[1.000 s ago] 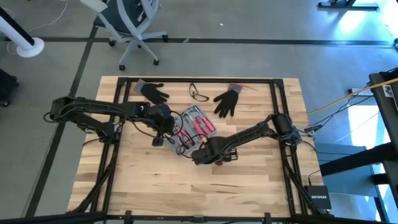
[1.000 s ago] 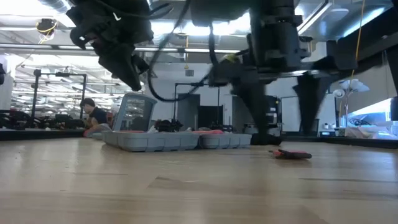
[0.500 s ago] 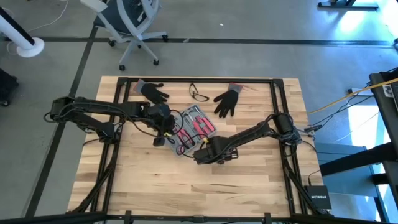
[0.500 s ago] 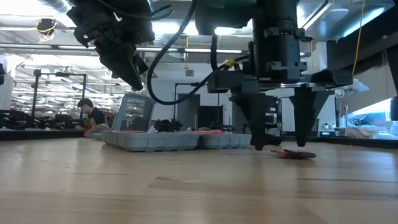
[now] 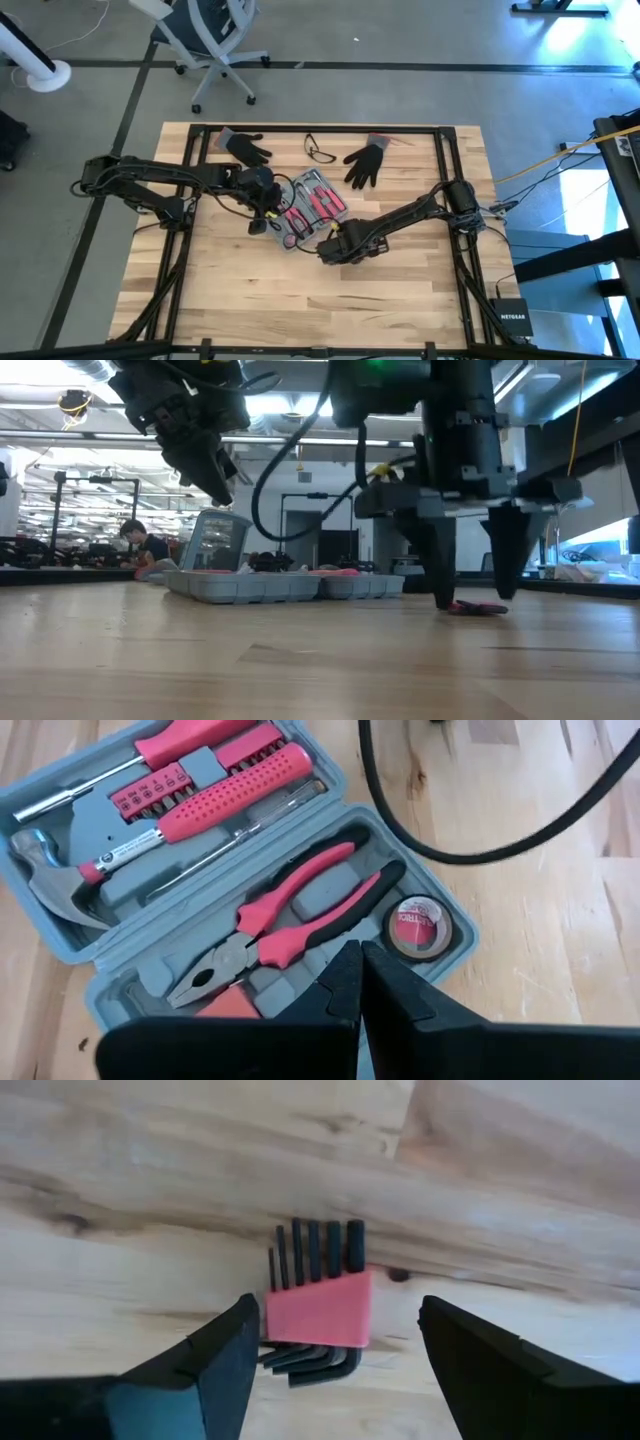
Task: Prefit tool cases
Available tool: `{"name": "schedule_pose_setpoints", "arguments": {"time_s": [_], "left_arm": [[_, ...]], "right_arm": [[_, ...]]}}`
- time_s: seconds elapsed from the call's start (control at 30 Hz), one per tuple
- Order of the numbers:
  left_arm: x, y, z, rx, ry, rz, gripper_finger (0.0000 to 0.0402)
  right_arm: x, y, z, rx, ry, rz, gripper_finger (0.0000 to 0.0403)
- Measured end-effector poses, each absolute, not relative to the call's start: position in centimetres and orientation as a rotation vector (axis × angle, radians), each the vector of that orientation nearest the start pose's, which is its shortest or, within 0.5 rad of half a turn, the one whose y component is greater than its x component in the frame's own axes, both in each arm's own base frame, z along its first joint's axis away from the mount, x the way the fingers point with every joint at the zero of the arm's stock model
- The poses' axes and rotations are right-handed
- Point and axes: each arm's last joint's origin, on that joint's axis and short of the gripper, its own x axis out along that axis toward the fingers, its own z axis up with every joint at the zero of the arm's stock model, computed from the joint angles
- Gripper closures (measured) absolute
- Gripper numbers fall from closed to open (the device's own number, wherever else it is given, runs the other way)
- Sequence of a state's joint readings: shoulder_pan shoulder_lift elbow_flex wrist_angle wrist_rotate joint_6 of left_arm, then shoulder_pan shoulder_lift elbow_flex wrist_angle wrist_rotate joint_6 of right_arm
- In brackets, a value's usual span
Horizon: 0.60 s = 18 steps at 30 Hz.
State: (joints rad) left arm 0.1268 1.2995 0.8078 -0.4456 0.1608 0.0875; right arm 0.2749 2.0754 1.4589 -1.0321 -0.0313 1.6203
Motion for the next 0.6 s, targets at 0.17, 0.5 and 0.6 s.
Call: {"name": "schedule_pose_setpoints", "arguments": {"time_s": [0.17,0.5,0.6], "left_arm": [[25.1,2.8,21.9,-0.08,0.898,-0.054,0.0401],[25.2,2.8,22.0,-0.105,0.885,-0.041,0.0401],[25.2,2.8,22.0,-0.107,0.889,-0.041,0.0401]], "right_arm": [[35.8,10.2,13.7,1.038,1.375,-1.067,0.0139],[36.6,9.3,13.2,1.016,1.376,-0.964,0.0139],[36.8,8.8,12.9,1.028,1.405,-0.944,0.0139]]}}
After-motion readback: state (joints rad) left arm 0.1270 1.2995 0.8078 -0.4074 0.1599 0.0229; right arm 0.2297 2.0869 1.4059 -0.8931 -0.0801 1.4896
